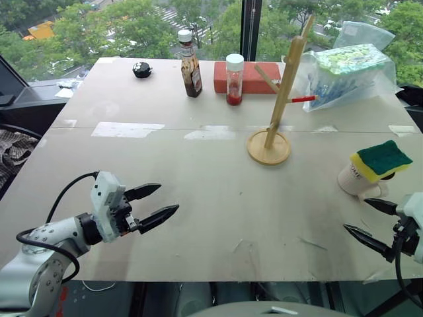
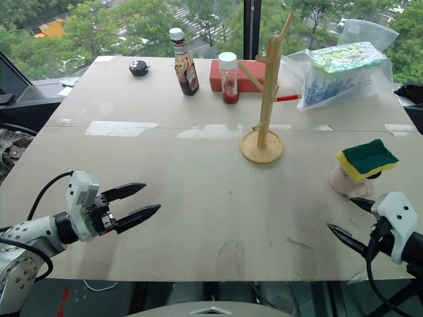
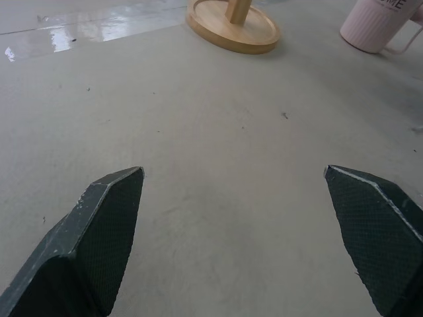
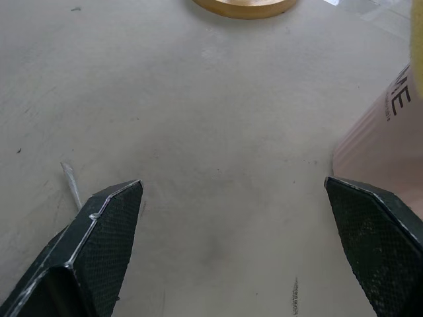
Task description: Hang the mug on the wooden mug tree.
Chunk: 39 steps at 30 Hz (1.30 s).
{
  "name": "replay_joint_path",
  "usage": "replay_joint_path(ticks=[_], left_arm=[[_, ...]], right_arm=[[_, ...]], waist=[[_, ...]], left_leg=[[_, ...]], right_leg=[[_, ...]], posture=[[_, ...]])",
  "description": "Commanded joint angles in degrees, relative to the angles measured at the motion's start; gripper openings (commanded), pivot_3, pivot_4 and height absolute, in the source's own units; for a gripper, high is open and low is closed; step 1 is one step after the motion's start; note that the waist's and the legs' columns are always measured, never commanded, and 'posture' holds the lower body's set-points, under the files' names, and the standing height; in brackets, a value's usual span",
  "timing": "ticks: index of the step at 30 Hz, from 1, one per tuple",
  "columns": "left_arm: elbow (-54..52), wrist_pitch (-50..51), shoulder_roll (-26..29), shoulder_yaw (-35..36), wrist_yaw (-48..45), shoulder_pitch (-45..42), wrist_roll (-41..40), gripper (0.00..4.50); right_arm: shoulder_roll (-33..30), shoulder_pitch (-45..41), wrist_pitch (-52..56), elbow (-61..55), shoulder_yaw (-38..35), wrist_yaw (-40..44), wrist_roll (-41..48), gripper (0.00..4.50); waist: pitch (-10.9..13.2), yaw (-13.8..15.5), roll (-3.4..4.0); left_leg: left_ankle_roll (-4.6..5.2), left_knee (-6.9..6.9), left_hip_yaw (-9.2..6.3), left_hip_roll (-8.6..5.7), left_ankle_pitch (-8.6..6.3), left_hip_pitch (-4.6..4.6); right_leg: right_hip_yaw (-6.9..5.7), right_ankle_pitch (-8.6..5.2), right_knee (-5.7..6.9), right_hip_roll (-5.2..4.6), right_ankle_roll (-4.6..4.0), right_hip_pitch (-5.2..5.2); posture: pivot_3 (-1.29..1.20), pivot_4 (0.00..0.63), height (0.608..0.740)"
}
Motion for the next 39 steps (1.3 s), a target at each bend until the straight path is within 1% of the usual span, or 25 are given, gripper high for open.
replay_joint_path(ticks=[1,3,7,9,10,12,13,14,15,16,17,20,24,30,33,34,36,37,39], left_arm=[[-1.0,0.7,-0.1,-0.8,1.3,-2.9,-1.2,4.5],[-2.4,3.2,-0.9,-1.9,2.1,-6.1,-5.1,4.5],[-5.2,2.4,-1.4,-4.2,-0.2,-9.6,-7.3,4.5],[-6.2,2.2,-1.2,-6.0,-1.0,-12.1,-7.9,4.5],[-6.7,2.2,-1.2,-6.8,-1.3,-13.3,-8.4,4.5],[-7.5,2.9,-0.7,-8.3,-1.8,-16.7,-9.7,4.5],[-7.8,3.7,-0.1,-9.0,-2.6,-18.1,-10.8,4.5],[-8.0,4.4,0.5,-9.7,-3.4,-19.3,-11.7,4.5],[-8.0,5.1,1.0,-10.3,-4.3,-20.4,-12.6,4.5],[-7.8,5.4,1.4,-10.8,-5.2,-21.3,-13.4,4.5],[-7.5,5.6,1.6,-11.4,-5.9,-22.2,-13.8,4.5],[-6.8,5.1,2.0,-12.6,-8.0,-23.8,-13.8,4.5],[-5.5,4.3,2.0,-13.0,-9.4,-25.6,-13.0,4.5],[-5.5,3.5,1.7,-12.5,-9.7,-25.2,-12.6,4.5],[-5.8,2.8,1.6,-12.1,-9.6,-24.2,-12.2,4.5],[-5.8,2.6,1.6,-12.1,-9.6,-23.9,-12.2,4.5],[-5.7,2.2,1.6,-12.1,-9.5,-23.6,-12.0,4.5],[-5.7,2.0,1.6,-12.1,-9.5,-23.5,-12.0,4.5],[-5.7,1.8,1.5,-12.1,-9.6,-23.2,-12.0,4.5]], right_arm=[[1.3,-1.0,-0.6,-1.1,0.7,-1.5,0.2,4.46],[2.9,-2.6,0.6,-2.5,1.1,-3.7,2.2,4.46],[5.4,-5.3,1.5,-8.4,1.2,-7.9,4.7,4.46],[5.6,-7.9,2.4,-12.3,1.9,-11.9,4.1,4.46],[4.9,-8.9,3.1,-13.9,2.3,-14.0,1.8,4.46],[1.3,-10.7,6.0,-16.8,3.6,-18.8,-5.7,4.46],[-0.7,-11.5,6.3,-17.6,3.9,-19.0,-7.5,4.46],[-2.5,-12.4,7.8,-18.2,3.5,-18.4,-6.7,4.46],[-3.9,-13.7,12.8,-18.8,2.0,-18.4,-2.8,4.46],[-5.1,-14.8,16.3,-19.5,1.1,-19.2,-2.0,4.46],[-7.0,-15.8,18.7,-19.9,0.8,-19.4,-2.3,4.46],[-10.1,-19.7,25.7,-19.3,0.4,-21.9,-3.1,4.46],[-13.7,-22.5,31.7,-16.3,1.4,-23.3,-5.3,4.46],[-16.7,-23.0,35.0,-13.0,2.9,-22.7,-7.4,4.46],[-17.0,-23.2,34.4,-11.0,4.6,-22.7,-8.7,3.71],[-16.9,-23.3,34.3,-10.7,5.0,-22.7,-8.9,3.11],[-17.0,-23.4,34.2,-10.6,5.8,-22.4,-9.3,2.17],[-17.0,-23.3,34.0,-10.7,6.0,-22.2,-9.5,1.72],[-16.8,-23.3,34.3,-11.2,5.9,-22.1,-9.6,0.95]], waist=[[0.0,0.1,0.0],[0.0,0.7,-0.02],[0.0,0.9,0.06],[0.1,0.9,0.1],[0.1,0.9,0.1],[0.1,0.9,0.12],[0.1,0.9,0.11],[0.1,0.9,0.1],[0.1,0.9,0.11],[0.1,0.9,0.1],[0.1,0.9,0.11],[0.1,0.9,0.11],[0.1,0.9,0.12],[0.1,1.0,0.12],[0.1,0.9,0.12],[0.1,0.9,0.13],[0.1,0.9,0.13],[0.1,0.9,0.13],[0.1,0.9,0.13]], left_leg=[[0.0,0.0,-0.01,0.0,0.0,0.0],[0.0,0.02,-0.1,-0.03,0.0,-0.01],[0.0,0.03,-0.19,-0.1,0.0,0.03],[0.0,0.03,-0.28,-0.15,0.0,-0.01],[0.0,0.03,-0.35,-0.21,0.0,-0.01],[-0.01,0.04,-0.49,-0.35,0.01,-0.03],[0.0,0.04,-0.55,-0.41,0.01,-0.03],[0.0,0.04,-0.57,-0.42,0.01,-0.06],[0.0,0.06,-0.6,-0.47,0.01,-0.1],[0.0,0.06,-0.62,-0.5,0.01,-0.1],[0.0,0.06,-0.64,-0.5,0.01,-0.1],[0.0,0.08,-0.8,-0.51,0.01,-0.14],[-0.01,0.1,-1.29,-0.62,0.01,-0.22],[0.0,0.17,-1.52,-0.73,0.02,-0.37],[0.0,0.18,-1.61,-0.74,0.02,-0.4],[0.0,0.18,-1.65,-0.75,0.02,-0.4],[-0.01,0.18,-1.74,-0.79,0.02,-0.4],[-0.01,0.18,-1.79,-0.8,0.02,-0.41],[-0.01,0.18,-1.83,-0.83,0.02,-0.42]], right_leg=[[0.0,0.0,0.0,-0.01,0.0,0.0],[-0.08,0.0,0.01,-0.02,0.0,0.03],[-0.14,0.01,0.03,-0.1,0.01,0.12],[-0.2,0.01,0.03,-0.1,0.02,0.13],[-0.19,0.01,0.03,-0.1,0.02,0.13],[-0.2,0.02,0.03,-0.09,0.03,0.14],[-0.21,0.01,0.04,-0.16,0.05,0.14],[-0.23,0.01,0.02,-0.18,0.06,0.14],[-0.28,0.01,0.02,-0.18,0.07,0.14],[-0.29,0.0,0.02,-0.17,0.08,0.15],[-0.29,0.0,0.01,-0.17,0.08,0.15],[-0.3,-0.01,0.0,-0.15,0.08,0.15],[-0.27,-0.01,-0.03,-0.1,0.09,0.15],[-0.31,-0.06,-0.05,-0.1,0.18,0.13],[-0.32,-0.07,-0.07,-0.14,0.2,0.13],[-0.32,-0.07,-0.06,-0.14,0.2,0.13],[-0.32,-0.08,-0.06,-0.13,0.2,0.13],[-0.32,-0.08,-0.06,-0.13,0.21,0.13],[-0.34,-0.07,-0.06,-0.13,0.21,0.13]], posture=[[0.0,0.15,0.74],[0.0,0.15,0.74],[0.0,0.15,0.74],[0.0,0.15,0.74],[0.0,0.15,0.74],[0.0,0.15,0.74],[0.0,0.15,0.74],[0.0,0.15,0.74],[0.0,0.15,0.74],[0.0,0.15,0.74],[0.0,0.15,0.74],[0.0,0.15,0.74],[0.0,0.15,0.74],[0.0,0.15,0.74],[0.0,0.15,0.74],[0.0,0.15,0.74],[0.0,0.15,0.74],[0.0,0.15,0.74],[0.0,0.15,0.74]])
